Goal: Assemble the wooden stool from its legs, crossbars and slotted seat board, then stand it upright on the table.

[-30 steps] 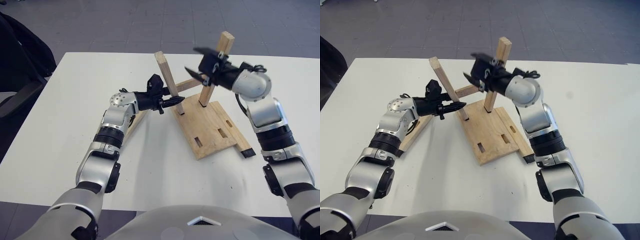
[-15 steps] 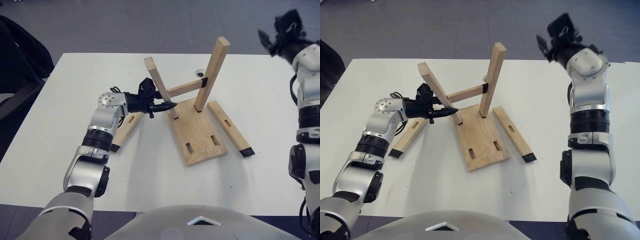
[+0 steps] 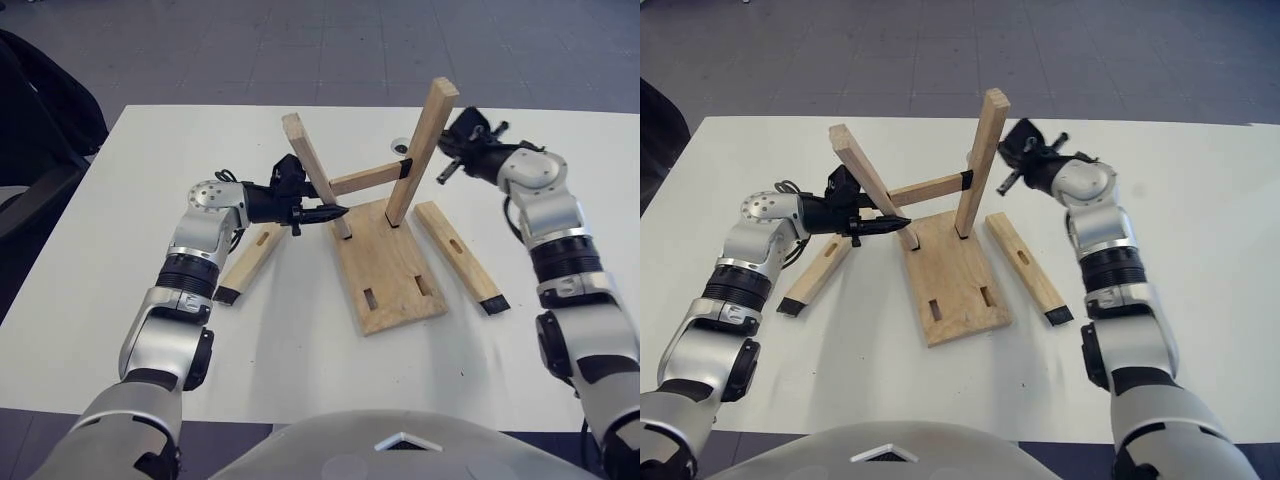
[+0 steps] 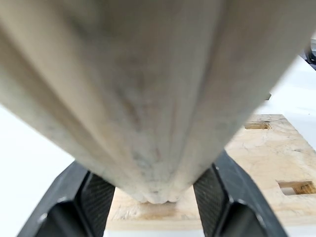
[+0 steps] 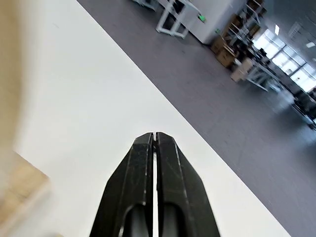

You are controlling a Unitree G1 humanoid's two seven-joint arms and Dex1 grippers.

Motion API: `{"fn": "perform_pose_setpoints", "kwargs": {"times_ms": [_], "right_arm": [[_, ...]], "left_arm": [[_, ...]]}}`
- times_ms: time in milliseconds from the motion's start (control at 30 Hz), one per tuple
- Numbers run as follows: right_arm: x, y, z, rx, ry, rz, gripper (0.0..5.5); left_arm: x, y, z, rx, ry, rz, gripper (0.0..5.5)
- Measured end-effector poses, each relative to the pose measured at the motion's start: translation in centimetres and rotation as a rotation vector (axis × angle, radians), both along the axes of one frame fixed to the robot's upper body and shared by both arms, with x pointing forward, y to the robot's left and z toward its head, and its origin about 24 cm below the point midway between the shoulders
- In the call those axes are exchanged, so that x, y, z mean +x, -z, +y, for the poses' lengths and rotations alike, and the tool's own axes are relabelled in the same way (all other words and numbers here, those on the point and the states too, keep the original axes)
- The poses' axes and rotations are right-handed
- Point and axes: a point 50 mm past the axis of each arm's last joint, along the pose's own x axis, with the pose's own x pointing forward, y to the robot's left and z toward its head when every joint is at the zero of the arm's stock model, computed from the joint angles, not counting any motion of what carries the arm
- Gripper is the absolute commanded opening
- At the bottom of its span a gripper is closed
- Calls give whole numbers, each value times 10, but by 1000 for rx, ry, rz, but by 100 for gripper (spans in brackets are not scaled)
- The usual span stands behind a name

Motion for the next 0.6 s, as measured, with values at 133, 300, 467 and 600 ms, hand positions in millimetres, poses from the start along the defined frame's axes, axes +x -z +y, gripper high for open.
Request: {"fn": "perform_pose_setpoints", "kwargs": {"times_ms": [133,300,467,600], "right_arm": [[-27,-13,10,35,-1,5,10],[-45,-13,10,27,35,70,10],[-45,-12,7,22,50,89,10],[-44,-11,7,28,64,99,10]], "left_arm": [[-1,-5,6,-21,21,-5,205],[2,-1,3,17,42,26,205],[3,-1,-1,35,53,25,205],[4,-3,-2,46,60,13,205]]}}
